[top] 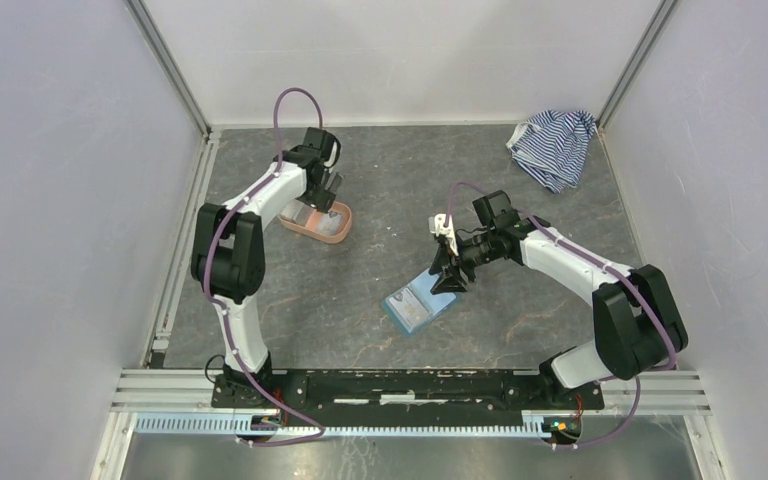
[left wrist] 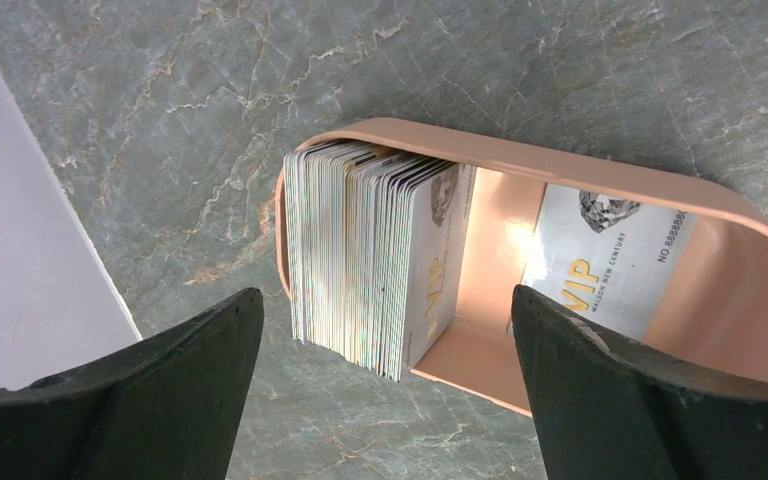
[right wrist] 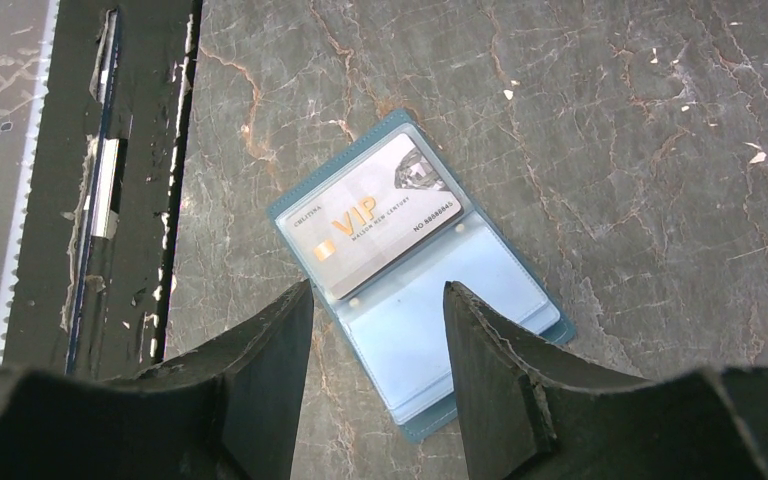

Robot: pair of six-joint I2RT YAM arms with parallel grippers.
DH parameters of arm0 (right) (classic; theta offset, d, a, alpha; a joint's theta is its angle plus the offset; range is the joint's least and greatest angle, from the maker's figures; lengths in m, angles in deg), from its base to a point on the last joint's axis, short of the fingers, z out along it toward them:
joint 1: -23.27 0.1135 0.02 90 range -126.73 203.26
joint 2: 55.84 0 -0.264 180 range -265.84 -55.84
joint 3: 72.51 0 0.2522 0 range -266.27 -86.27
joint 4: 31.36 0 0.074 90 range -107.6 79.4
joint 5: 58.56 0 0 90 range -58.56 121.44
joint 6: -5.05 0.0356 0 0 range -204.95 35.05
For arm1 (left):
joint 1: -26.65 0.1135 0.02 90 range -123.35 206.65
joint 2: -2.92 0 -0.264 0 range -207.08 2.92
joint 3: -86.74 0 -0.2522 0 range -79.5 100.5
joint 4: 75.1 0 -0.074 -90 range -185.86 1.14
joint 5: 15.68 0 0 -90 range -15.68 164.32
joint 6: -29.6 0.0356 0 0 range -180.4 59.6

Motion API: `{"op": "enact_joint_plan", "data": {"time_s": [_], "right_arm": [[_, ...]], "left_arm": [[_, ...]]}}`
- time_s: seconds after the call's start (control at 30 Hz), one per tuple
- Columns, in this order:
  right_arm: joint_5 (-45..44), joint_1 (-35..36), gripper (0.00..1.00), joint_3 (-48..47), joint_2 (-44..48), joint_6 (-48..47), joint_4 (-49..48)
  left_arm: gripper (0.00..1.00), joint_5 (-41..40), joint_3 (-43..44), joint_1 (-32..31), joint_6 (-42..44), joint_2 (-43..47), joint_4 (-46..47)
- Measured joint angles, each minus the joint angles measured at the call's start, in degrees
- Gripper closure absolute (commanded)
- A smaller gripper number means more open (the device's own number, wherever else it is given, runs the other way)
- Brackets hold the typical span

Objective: Put the credit cards into the card holder
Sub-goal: Pick up the credit card from the storage box.

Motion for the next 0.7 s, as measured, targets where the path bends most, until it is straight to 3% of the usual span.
{"op": "enact_joint_plan", "data": {"time_s": [0.2,0.4,0.7], "right_arm": [[0.2,0.0,0.43,0.0,-0.1,-0.4,0.4],[0.3,0.0,0.43,0.0,-0.1,-0.6,0.6],[0.3,0.0,0.43,0.0,-0.2,-1.0,1.0]], "left_arm": [[0.01,-3.1,-2.0,-0.6,0.0,0.0,2.5],[0.15,-5.9,-2.2,-0.5,0.1,-0.2,3.6],[0.15,-7.3,-2.3,-0.5,0.1,-1.8,4.4]]}}
